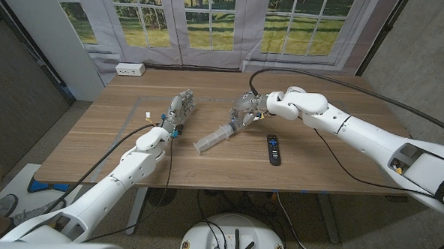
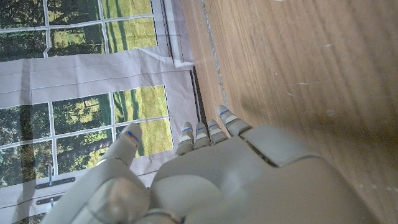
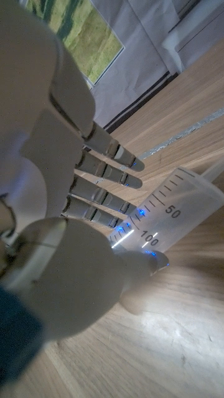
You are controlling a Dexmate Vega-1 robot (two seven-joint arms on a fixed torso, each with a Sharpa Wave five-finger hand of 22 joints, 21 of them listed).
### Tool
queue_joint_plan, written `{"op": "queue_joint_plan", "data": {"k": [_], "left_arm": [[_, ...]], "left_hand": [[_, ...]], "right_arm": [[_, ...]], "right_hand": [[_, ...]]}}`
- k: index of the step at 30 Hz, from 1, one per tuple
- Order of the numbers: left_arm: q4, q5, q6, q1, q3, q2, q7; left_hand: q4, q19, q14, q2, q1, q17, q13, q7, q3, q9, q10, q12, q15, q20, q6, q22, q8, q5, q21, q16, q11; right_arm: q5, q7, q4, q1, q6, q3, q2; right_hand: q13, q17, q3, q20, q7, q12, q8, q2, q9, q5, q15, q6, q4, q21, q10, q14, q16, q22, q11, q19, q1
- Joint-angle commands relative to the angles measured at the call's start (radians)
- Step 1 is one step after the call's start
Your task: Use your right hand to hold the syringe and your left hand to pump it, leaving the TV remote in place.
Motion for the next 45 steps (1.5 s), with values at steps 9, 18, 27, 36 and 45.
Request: {"op": "queue_joint_plan", "data": {"k": [9, 18, 27, 36, 45], "left_arm": [[0.018, 0.001, 0.008, -0.031, 0.009, 0.010, -0.043], [0.013, 0.017, 0.020, -0.049, 0.018, 0.026, -0.060], [0.016, 0.030, 0.025, -0.068, 0.028, 0.028, -0.071], [-0.004, 0.040, 0.036, -0.069, 0.028, 0.039, -0.063], [-0.029, 0.063, 0.053, -0.077, 0.038, 0.055, -0.058]], "left_hand": [[0.004, 0.011, 0.003, 0.072, -0.007, 0.001, 0.004, 0.002, 0.006, 0.003, 0.002, 0.003, 0.000, -0.006, 0.009, 0.006, 0.004, 0.007, 0.006, 0.000, -0.001], [-0.005, 0.011, 0.001, 0.065, -0.004, -0.001, 0.004, -0.001, 0.005, 0.003, 0.002, 0.002, 0.000, 0.001, 0.007, 0.006, 0.003, 0.006, 0.005, -0.001, -0.002], [-0.014, 0.012, -0.001, 0.062, 0.000, -0.002, 0.004, 0.000, 0.004, 0.003, 0.001, 0.001, -0.001, 0.003, 0.005, 0.006, 0.002, 0.005, 0.005, -0.003, -0.002], [-0.021, 0.012, -0.001, 0.062, 0.003, -0.002, 0.004, -0.001, 0.004, 0.003, 0.000, 0.001, 0.000, 0.005, 0.007, 0.006, 0.002, 0.004, 0.004, -0.003, -0.001], [-0.026, 0.014, -0.001, 0.064, 0.006, -0.002, 0.004, -0.001, 0.004, 0.003, 0.000, 0.001, 0.000, 0.007, 0.007, 0.006, 0.002, 0.004, 0.004, -0.002, -0.003]], "right_arm": [[0.045, 0.024, -0.074, -0.036, -0.048, 0.057, -0.045], [0.056, 0.046, -0.132, -0.075, -0.122, 0.103, -0.072], [0.055, 0.057, -0.172, -0.107, -0.204, 0.136, -0.087], [0.040, 0.054, -0.203, -0.131, -0.280, 0.159, -0.097], [0.032, 0.044, -0.215, -0.146, -0.342, 0.174, -0.102]], "right_hand": [[-0.007, 0.001, 0.001, -0.013, -0.015, -0.006, -0.006, 0.056, -0.001, 0.010, -0.162, 0.051, 0.004, -0.002, 0.036, 0.059, 0.022, -0.001, -0.011, 0.017, 0.037], [-0.010, -0.003, -0.001, -0.011, -0.015, -0.007, -0.008, 0.052, -0.002, 0.011, -0.162, 0.057, 0.003, -0.003, 0.044, 0.062, 0.016, -0.001, -0.010, 0.017, 0.036], [-0.014, 0.002, -0.002, -0.018, -0.015, -0.010, -0.013, 0.063, -0.002, 0.012, -0.167, 0.062, 0.004, 0.001, 0.054, 0.087, 0.029, -0.001, -0.009, 0.035, 0.042], [-0.018, 0.003, 0.004, -0.030, -0.013, -0.020, -0.022, 0.075, -0.003, 0.015, -0.172, 0.064, 0.001, 0.006, 0.049, 0.128, 0.038, 0.001, -0.007, 0.058, 0.056], [-0.013, -0.005, 0.009, -0.028, -0.012, -0.023, -0.030, 0.084, -0.004, 0.017, -0.174, 0.063, 0.002, 0.007, 0.045, 0.177, 0.043, 0.001, -0.007, 0.071, 0.061]]}}
